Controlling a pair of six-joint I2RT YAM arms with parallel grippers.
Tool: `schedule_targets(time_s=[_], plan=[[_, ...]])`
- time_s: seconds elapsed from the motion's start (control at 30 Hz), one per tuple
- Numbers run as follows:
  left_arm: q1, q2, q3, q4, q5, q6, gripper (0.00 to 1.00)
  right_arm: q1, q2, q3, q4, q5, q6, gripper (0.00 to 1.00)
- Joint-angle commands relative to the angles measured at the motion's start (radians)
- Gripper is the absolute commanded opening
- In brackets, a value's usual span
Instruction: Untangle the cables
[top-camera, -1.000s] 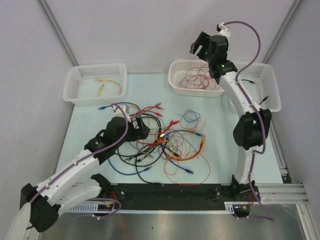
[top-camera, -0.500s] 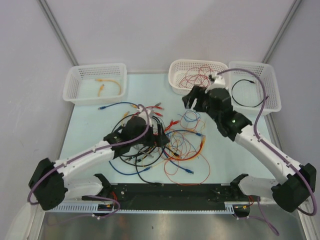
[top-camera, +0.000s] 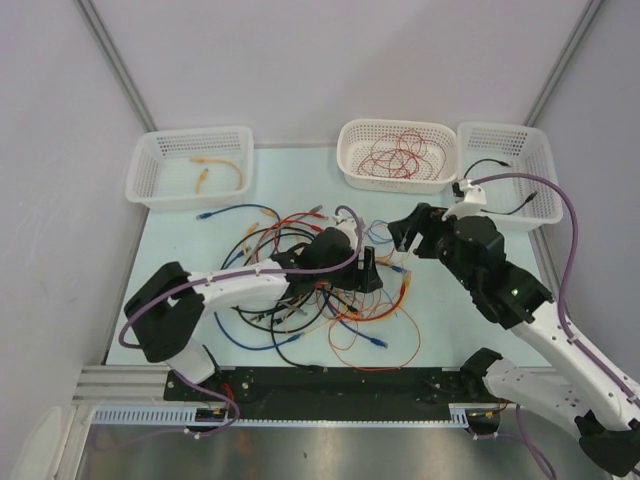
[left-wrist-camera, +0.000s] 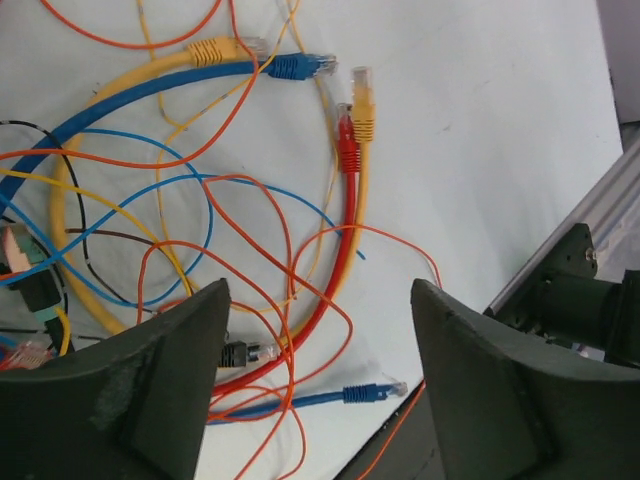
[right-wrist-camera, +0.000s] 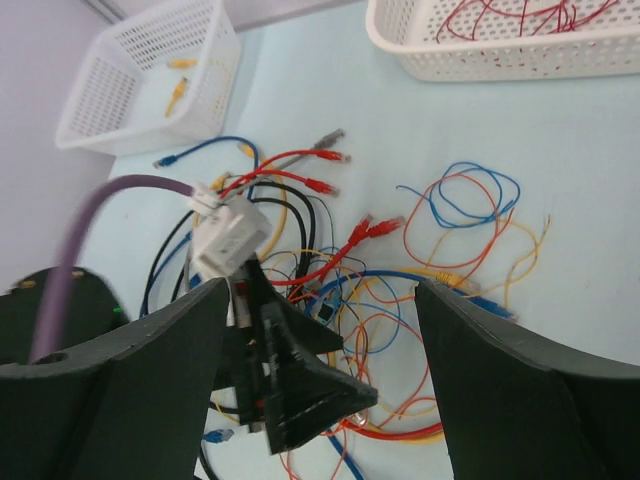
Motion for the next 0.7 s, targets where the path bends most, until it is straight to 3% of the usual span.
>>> schedule_targets(time_s=[0.0,0.1,0.13,0.17,0.2,0.23,0.37,0.57,0.67], plan=[[-0.001,0.09,0.077,0.055,0.016,-0.024,0.73,-0.009,-0.052,0.018,-0.032,0.024,0.006,0.8],[0.0,0.131,0.094,0.057,0.013,-0.013,0.49,-0.017,-0.072,0.018,-0.043,0.024,-0.002,0.8],[0.0,0.137,0.1,0.046,0.005,-0.007,0.29,-0.02,-0.074,0.018,-0.05,0.024,-0.004,0.8],[0.0,0.14,0.106,0.04,-0.003,0.002,0.2,-0.022,-0.075,0.018,-0.055,0.022,-0.005,0.8],[0.0,0.134,0.125,0.022,-0.032,0.017,0.04,-0.029,-0.078,0.018,-0.058,0.022,-0.007,0.8],[0.0,0.124,0.136,-0.018,-0.047,0.026,0.0,-0.032,-0.084,0.018,-0.064,0.024,-0.007,0.8],[0.026,-0.025,0.163,-0.102,-0.133,0.082,0.0,-0.041,-0.118,0.018,-0.067,0.031,-0.01,0.79],[0.109,-0.372,0.25,-0.23,-0.196,0.149,0.0,-0.041,-0.143,0.018,-0.069,0.012,-0.017,0.79],[0.134,-0.436,0.425,-0.31,-0.221,0.22,0.0,-0.04,-0.133,0.013,-0.055,-0.018,-0.027,0.78]])
